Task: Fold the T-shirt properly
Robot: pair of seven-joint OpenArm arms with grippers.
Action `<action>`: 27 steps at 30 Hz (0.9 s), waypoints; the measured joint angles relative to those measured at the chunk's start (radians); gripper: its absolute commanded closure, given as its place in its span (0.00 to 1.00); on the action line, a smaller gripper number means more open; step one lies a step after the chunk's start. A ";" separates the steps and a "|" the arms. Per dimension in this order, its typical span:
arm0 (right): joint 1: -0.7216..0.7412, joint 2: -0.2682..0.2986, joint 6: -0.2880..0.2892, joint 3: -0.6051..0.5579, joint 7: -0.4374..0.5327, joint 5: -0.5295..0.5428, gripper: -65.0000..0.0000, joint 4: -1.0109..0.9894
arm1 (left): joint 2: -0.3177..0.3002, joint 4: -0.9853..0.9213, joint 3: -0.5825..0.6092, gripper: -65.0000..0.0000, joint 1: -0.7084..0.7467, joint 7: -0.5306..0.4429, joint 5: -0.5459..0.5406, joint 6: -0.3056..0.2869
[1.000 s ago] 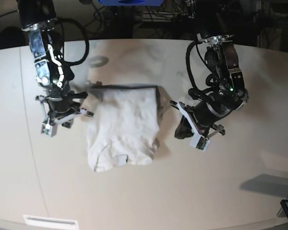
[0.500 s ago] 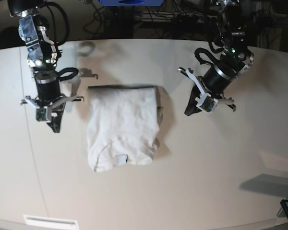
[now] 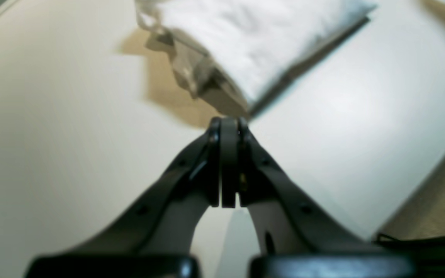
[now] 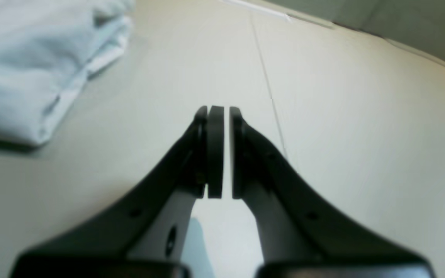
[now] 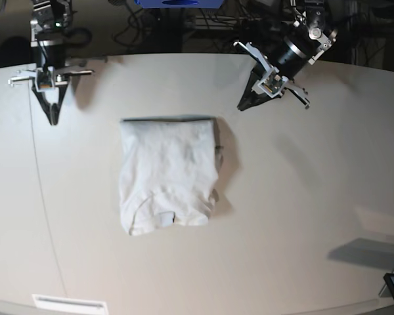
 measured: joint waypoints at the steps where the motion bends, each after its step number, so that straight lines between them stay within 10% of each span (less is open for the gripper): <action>1: -0.019 -0.003 0.002 0.014 0.028 -0.001 0.96 0.001 | 0.001 0.000 0.000 1.00 0.011 -0.012 0.000 0.000; 16: -0.319 -0.095 0.003 0.044 0.070 -0.007 0.96 0.003 | -0.026 -0.025 0.000 1.00 0.390 -0.143 0.141 0.008; 20: -0.337 -0.105 0.004 0.043 0.085 -0.008 0.96 -0.013 | -0.050 -0.025 0.013 1.00 0.474 -0.176 0.143 0.104; 27: -0.259 -0.167 0.013 0.031 0.082 -0.014 0.95 -0.366 | -0.034 -0.296 0.012 1.00 0.443 -0.173 0.135 0.119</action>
